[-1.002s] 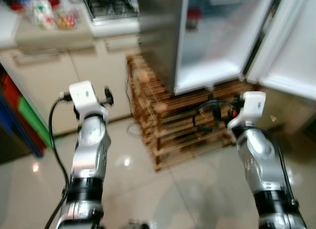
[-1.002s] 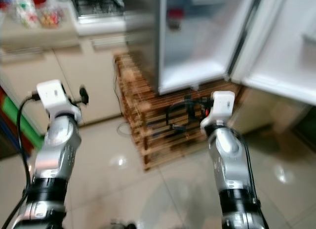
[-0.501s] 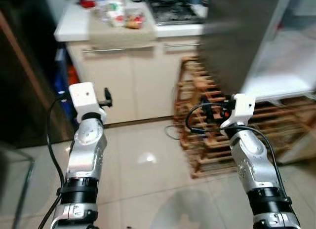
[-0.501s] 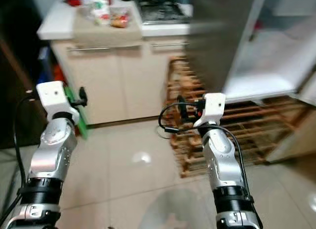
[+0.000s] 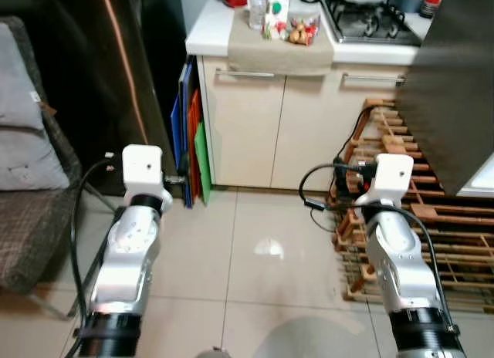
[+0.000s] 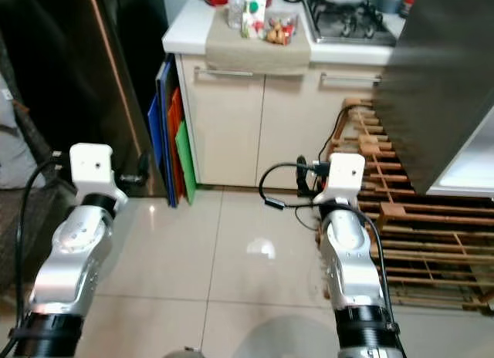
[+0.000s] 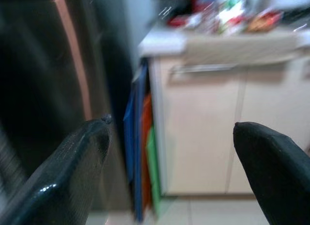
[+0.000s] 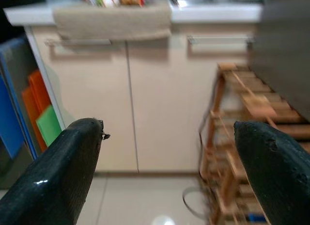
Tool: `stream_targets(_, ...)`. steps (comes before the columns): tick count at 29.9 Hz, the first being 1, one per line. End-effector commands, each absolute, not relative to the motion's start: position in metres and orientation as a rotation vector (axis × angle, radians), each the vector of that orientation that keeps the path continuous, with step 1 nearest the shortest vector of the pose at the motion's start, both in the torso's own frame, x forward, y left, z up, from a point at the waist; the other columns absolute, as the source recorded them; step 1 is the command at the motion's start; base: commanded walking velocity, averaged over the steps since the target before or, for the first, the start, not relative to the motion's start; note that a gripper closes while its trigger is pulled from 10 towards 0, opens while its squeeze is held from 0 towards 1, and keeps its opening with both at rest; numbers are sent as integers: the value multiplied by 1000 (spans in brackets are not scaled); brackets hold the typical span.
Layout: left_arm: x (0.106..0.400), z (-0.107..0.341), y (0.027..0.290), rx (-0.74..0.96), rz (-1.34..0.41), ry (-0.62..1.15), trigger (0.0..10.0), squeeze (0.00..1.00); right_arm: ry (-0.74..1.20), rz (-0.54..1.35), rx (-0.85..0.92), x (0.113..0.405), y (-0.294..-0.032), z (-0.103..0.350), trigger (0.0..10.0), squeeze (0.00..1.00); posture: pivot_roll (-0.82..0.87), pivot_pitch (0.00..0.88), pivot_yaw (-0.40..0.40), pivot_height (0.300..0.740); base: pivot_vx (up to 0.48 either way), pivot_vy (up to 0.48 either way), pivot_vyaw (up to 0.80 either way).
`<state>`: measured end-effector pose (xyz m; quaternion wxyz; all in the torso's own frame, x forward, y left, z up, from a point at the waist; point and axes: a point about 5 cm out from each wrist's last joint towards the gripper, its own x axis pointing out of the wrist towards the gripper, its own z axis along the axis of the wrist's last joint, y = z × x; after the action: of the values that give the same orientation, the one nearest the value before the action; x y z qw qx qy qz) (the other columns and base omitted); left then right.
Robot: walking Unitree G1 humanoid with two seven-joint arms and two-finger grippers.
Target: Restocking fridge
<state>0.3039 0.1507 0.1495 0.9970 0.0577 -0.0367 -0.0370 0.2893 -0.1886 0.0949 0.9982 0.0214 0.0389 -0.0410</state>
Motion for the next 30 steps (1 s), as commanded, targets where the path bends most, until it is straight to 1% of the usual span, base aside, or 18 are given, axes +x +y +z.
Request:
stream_targets(1,298,149,152,147,-115,-71,10000,0,49,-91,-4,274,-195,99,10000,0,-53,0,34,740,0,0,0)
stream_targets(3,287,140,157,136,-125,-30,10000,0,38,-82,-48,256,-198,99,10000,0,-62,0,37,740,0,0,0)
stream_targets(5,273,127,162,88,-116,31,10000,0,30,-80,-67,243,-201,99,10000,0,-72,0,41,740,0,0,0)
stream_targets(9,252,110,169,30,-85,131,10000,0,16,-66,-76,230,-202,101,10000,0,-87,0,46,740,0,0,0)
stream_targets(12,232,106,183,23,-52,190,10000,0,19,-25,-69,217,-198,106,10000,0,-84,0,43,740,0,0,0)
stream_targets(14,221,113,187,16,-64,185,10000,0,48,6,-36,207,-194,107,10000,0,-71,0,39,740,0,0,0)
stream_targets(15,221,113,187,16,-64,185,10000,0,48,6,-36,207,-194,107,10000,0,-71,0,39,740,0,0,0)
stream_targets(17,230,123,183,39,-81,116,10000,0,48,14,-15,209,-192,107,10000,0,-64,0,34,740,0,0,0)
stream_targets(19,246,139,177,90,-65,22,10000,0,51,18,-9,218,-189,104,10000,0,-60,0,30,740,240,0,0)
stream_targets(20,251,142,175,84,-55,7,10000,0,54,19,-10,222,-189,103,10000,0,-60,0,30,740,480,0,0)
stream_targets(21,251,142,175,84,-55,7,10000,0,54,19,-10,222,-189,103,10000,0,-60,0,30,740,480,0,0)
stream_targets(23,261,151,172,70,-51,-24,10000,0,44,-3,-2,236,-192,104,10000,0,-68,0,38,740,480,0,591)
stream_targets(24,261,151,172,70,-51,-24,10000,0,44,-3,-2,236,-192,104,10000,0,-68,0,38,740,480,0,763)
stream_targets(25,265,153,170,58,-52,-23,10000,0,41,-22,10,244,-195,105,10000,0,-73,0,39,740,480,0,0)
stream_targets(30,271,155,167,49,-59,-33,10000,0,15,-7,3,249,-195,108,10000,0,-72,0,37,740,480,0,0)
